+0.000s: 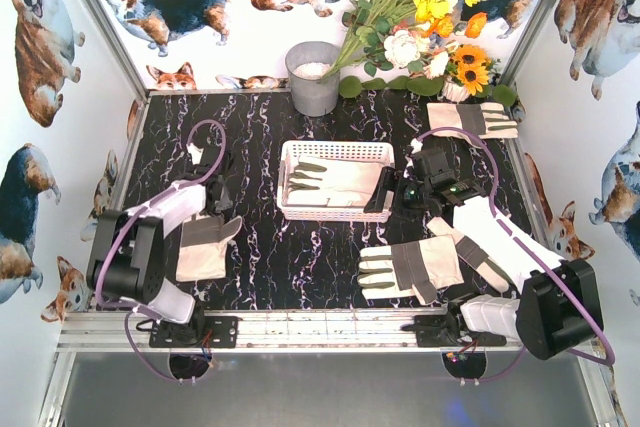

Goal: Put the gloves into the storage basket
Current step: Adjust the glove at the center of the board.

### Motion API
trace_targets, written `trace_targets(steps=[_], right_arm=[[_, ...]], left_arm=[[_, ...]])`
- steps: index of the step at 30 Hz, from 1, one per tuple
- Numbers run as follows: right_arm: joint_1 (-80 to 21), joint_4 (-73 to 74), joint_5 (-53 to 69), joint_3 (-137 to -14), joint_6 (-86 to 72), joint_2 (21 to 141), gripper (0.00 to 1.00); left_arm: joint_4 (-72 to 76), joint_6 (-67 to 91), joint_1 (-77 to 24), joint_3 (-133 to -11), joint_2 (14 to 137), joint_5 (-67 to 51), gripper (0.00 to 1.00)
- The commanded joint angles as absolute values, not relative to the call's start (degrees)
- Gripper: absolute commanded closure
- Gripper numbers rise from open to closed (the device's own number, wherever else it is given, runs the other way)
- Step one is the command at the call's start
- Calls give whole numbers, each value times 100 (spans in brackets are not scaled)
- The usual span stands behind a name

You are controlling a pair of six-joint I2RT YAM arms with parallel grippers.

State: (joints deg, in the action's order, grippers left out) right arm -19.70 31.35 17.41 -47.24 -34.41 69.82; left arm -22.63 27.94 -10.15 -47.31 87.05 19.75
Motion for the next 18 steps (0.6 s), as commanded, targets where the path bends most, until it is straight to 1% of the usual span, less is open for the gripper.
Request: trace_targets(steps=[1, 4, 7, 8, 11, 18], right_arm=[[-1943, 2874, 1806, -4968, -3428, 6931, 17], [-1942, 2869, 1788, -4965, -3429, 6917, 17], [-1942, 2874, 1792, -4972, -3436, 6926, 18], [-1943, 2874, 1793, -4974, -3437, 6919, 18], [-1942, 2893, 1786, -4988, -3425, 6915, 17], [-1942, 2935, 1728, -4983, -3378, 6881, 18]], left_arm=[[-2125, 2623, -950, -5004, 8980, 2351, 73], [-2165, 2619, -951, -5043, 9038, 2383, 88], [-2162, 2619, -954, -5021, 8925, 2314, 98], [-2170, 2613, -955, -5012, 8854, 2260, 100], [-2158, 2610, -948, -4957, 8503, 1865, 100], [-1960, 2709, -864, -4599, 7458, 168, 100]])
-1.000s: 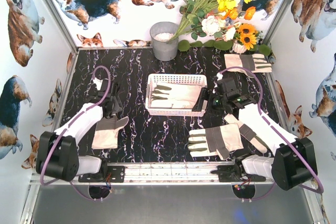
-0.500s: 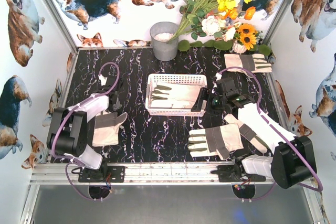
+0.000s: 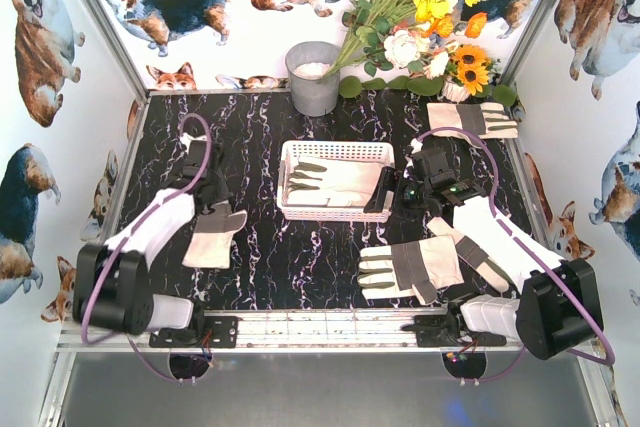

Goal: Put the gloves into the storage basket
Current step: Adjust the glove at the center of the board.

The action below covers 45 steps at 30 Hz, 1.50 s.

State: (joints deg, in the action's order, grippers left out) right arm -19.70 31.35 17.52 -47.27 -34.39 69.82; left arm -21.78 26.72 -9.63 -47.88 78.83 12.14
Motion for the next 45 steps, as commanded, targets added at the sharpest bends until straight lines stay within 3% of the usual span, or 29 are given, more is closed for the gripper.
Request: trace_targets(steps=[1, 3, 5, 7, 10, 18, 22, 28, 33, 45], right_arm=[[-1942, 2942, 1723, -4983, -3369, 6886, 17], [-1942, 2943, 1731, -4988, -3345, 6899, 17], [-1942, 2957, 1740, -4999, -3333, 6916, 17], [-1942, 2997, 1736, -5024, -3315, 6925, 17], [-1942, 3123, 1638, -5049, -3296, 6904, 17], [-1942, 3517, 1006, -4859, -3435, 6798, 19], [-1942, 3612, 884, -4706, -3472, 6901, 25], [-1949, 3498, 1320, -4380, -3643, 7088, 41], [-2088, 3535, 1831, -4369, -3115, 6917, 38], [-3969, 4800, 149, -5412, -1196, 7495, 22]], left_arm=[[-1894, 2726, -839, -4510, 7349, -19, 96], [-1814, 2793, -770, -4384, 7176, -172, 77], [-1912, 2827, -721, -4377, 7084, 31, 43], [-2032, 2801, -681, -4377, 7067, 167, 32], [-2039, 2839, -668, -4377, 7035, 82, 31], [-1831, 3254, -668, -3559, 7054, -27, 48], [-1518, 3531, -676, -3262, 6790, -191, 48], [-1946, 3462, -677, -3454, 6091, 169, 38], [-2372, 3278, -681, -3603, 5674, 201, 33], [-2243, 3408, -678, -3232, 5197, 56, 31]])
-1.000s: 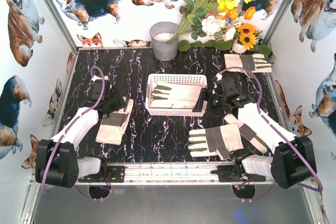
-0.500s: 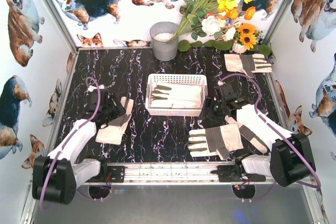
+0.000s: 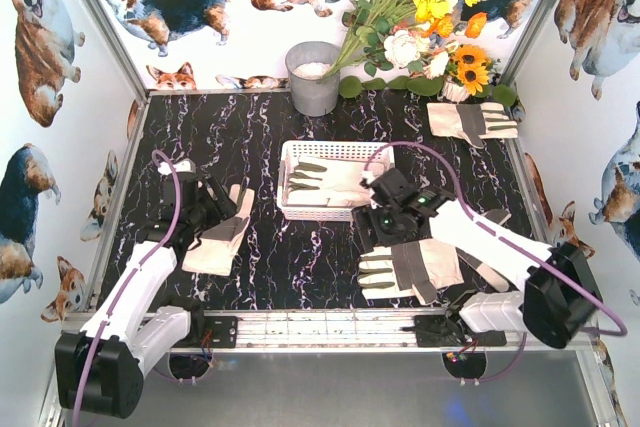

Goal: Put the gloves into the storage basket
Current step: Adjust the glove at the center of the board, then pick up the glove from the center of the board.

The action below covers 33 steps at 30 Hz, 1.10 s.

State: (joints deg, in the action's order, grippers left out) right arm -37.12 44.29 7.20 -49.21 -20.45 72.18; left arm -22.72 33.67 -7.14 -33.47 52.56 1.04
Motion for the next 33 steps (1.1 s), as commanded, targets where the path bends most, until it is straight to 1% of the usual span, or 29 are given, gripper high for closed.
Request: trace_targets(steps=[1, 3, 9, 12, 15, 17, 25, 28, 31, 32, 33], right_arm=[[-4025, 4854, 257, -5503, -1057, 7591, 20], [-4147, 4900, 516, -5708, -750, 7773, 20], [-4474, 5353, 485, -6173, 463, 8309, 20], [-4553, 5135, 666, -6039, 806, 8297, 22], [-4574, 4955, 429, -5765, 1383, 8212, 24], [-4578, 4737, 504, -5557, 1719, 8141, 23], [-4571, 4286, 414, -5478, 2107, 8602, 23], [-4577, 4163, 450, -5481, 2139, 8736, 26], [-4571, 4114, 548, -5458, 2204, 8852, 33], [-4573, 4132, 595, -5465, 2185, 8886, 40], [-4571, 4151, 617, -5476, 2162, 8903, 49]], left_arm=[[-2241, 3406, -678, -3226, 5191, 45, 31], [-2256, 3389, -677, -3226, 5179, 48, 31], [-2386, 3300, -677, -3261, 5080, 134, 30], [-2476, 3262, -677, -3260, 5026, 208, 30], [-2551, 3212, -668, -3269, 4952, 265, 29], [-2587, 3189, -669, -3278, 4912, 310, 29], [-2650, 3186, -677, -3322, 4757, 328, 27], [-2733, 3188, -668, -3314, 4685, 352, 27], [-2806, 3215, -670, -3313, 4616, 369, 27], [-2818, 3221, -670, -3322, 4589, 371, 27], [-2833, 3233, -675, -3322, 4562, 377, 27]])
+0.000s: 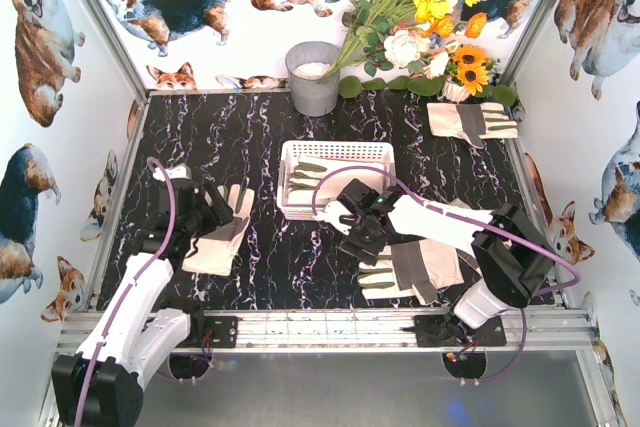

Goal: Put the gloves into the storage basket
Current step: Pick up the glove from the center of the board.

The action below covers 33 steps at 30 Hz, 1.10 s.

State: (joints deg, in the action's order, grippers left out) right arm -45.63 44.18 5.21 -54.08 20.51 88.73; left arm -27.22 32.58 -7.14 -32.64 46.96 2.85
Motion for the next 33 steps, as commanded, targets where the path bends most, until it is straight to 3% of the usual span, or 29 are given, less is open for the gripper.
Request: trace_targets(steps=[1, 5, 15, 20, 28, 33], right_arm=[[-4570, 4175, 636, -5500, 2131, 8911, 60], [-4570, 4324, 760, -5799, 1913, 8815, 100], [-4571, 4464, 1739, -7074, 151, 8833, 100], [-4570, 3918, 1599, -7277, -1292, 8734, 100], [-4076, 3277, 888, -6678, -4265, 8091, 100], [-3782, 2666, 586, -5842, -5159, 7390, 100]], left_arm=[[-2846, 3234, -672, -3334, 4547, 384, 27], [-2851, 3199, -668, -3357, 4555, 362, 27], [-2268, 3004, -685, -3325, 4604, -668, 29], [-1952, 3121, -765, -3206, 4495, -1302, 28], [-508, 4055, -1375, -2344, 4360, -2166, 27], [17, 4509, -2490, -2114, 4598, -1822, 27]])
